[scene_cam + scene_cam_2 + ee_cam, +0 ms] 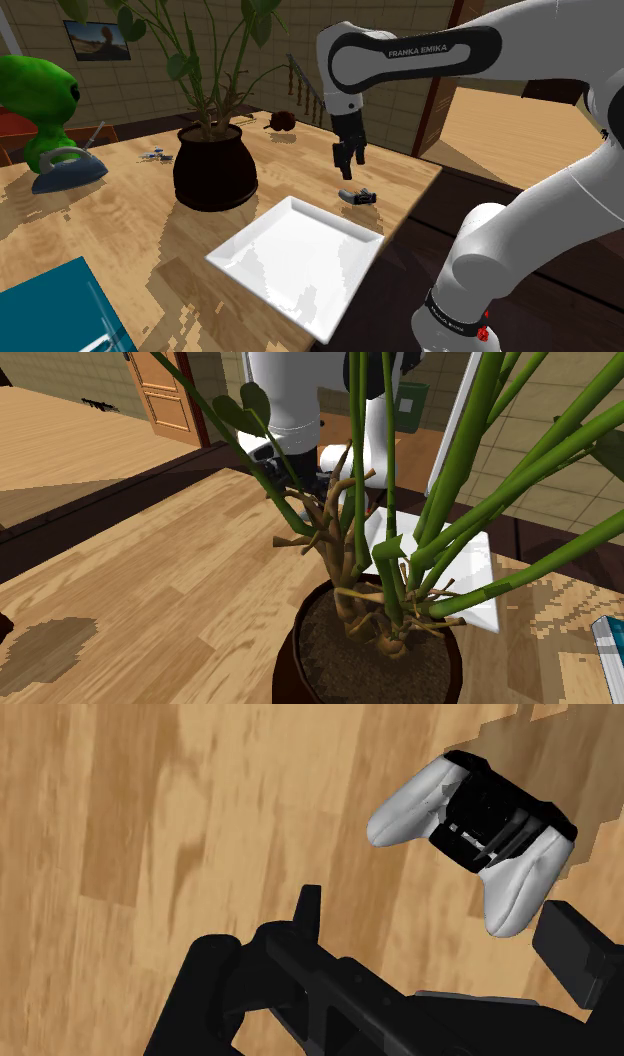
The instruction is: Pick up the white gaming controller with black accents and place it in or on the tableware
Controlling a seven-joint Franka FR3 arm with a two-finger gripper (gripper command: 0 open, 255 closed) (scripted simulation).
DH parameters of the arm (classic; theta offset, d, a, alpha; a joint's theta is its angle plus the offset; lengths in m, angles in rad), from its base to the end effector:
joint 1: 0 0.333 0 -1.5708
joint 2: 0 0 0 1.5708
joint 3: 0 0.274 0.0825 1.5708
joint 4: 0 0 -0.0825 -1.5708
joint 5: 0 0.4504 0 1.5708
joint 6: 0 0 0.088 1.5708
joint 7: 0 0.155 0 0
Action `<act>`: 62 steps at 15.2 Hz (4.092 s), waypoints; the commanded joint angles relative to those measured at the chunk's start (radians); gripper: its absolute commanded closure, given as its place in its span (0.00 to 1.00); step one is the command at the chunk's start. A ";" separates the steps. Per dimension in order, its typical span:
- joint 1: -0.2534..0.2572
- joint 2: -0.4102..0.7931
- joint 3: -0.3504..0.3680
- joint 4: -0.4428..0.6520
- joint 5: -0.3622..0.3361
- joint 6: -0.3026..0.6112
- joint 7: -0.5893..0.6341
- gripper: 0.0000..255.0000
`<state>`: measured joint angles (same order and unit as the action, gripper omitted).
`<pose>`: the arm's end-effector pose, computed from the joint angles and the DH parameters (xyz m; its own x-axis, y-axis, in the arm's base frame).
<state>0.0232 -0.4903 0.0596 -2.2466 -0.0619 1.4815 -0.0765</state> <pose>0.4437 0.0266 0.4387 0.9511 0.1354 -0.2776 0.1600 -0.9848 0.0677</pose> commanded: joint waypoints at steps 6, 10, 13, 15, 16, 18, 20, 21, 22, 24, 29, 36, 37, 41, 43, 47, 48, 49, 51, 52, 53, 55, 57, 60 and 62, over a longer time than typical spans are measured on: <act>0.000 -0.012 -0.002 -0.098 0.001 0.071 0.003 0.00; 0.000 -0.012 -0.002 -0.097 0.001 0.071 0.003 0.00; 0.000 -0.012 -0.002 -0.097 0.001 0.071 0.003 0.00; 0.000 -0.014 -0.001 -0.100 0.002 0.071 0.004 1.00; 0.000 -0.014 -0.002 -0.099 0.001 0.071 0.003 1.00; 0.000 -0.016 -0.002 -0.100 0.001 0.069 0.003 1.00; 0.000 -0.016 -0.002 -0.099 0.001 0.069 0.003 1.00; 0.000 -0.016 -0.002 -0.099 0.001 0.069 0.002 1.00; 0.000 -0.016 -0.002 -0.099 0.001 0.069 0.002 1.00; 0.000 -0.016 -0.002 -0.099 0.001 0.069 0.002 0.00; 0.003 0.248 -0.031 0.160 0.188 -0.115 0.047 0.00; 0.007 0.204 -0.024 0.026 0.194 -0.025 0.045 0.00; 0.007 0.204 -0.024 0.026 0.194 -0.025 0.045 0.00; 0.007 0.204 -0.024 0.026 0.194 -0.025 0.045 0.00; 0.007 0.204 -0.024 0.026 0.194 -0.025 0.045 0.00; 0.007 0.204 -0.024 0.026 0.194 -0.025 0.045 1.00; 0.007 0.204 -0.024 0.026 0.194 -0.025 0.045 1.00; 0.008 0.204 -0.023 0.025 0.195 -0.025 0.046 1.00; 0.008 0.203 -0.022 0.024 0.196 -0.025 0.047 1.00; 0.008 0.203 -0.022 0.025 0.196 -0.025 0.047 1.00; 0.008 0.202 -0.022 0.023 0.196 -0.024 0.046 1.00; 0.008 0.202 -0.024 0.037 0.194 -0.039 0.046 1.00; 0.007 0.197 -0.025 0.060 0.194 -0.066 0.049 1.00; 0.007 0.193 -0.026 0.096 0.194 -0.106 0.053 1.00; 0.007 0.194 -0.027 0.095 0.193 -0.104 0.051 1.00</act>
<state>0.0297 -0.2965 0.0323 -2.1511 0.1314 1.3774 -0.0252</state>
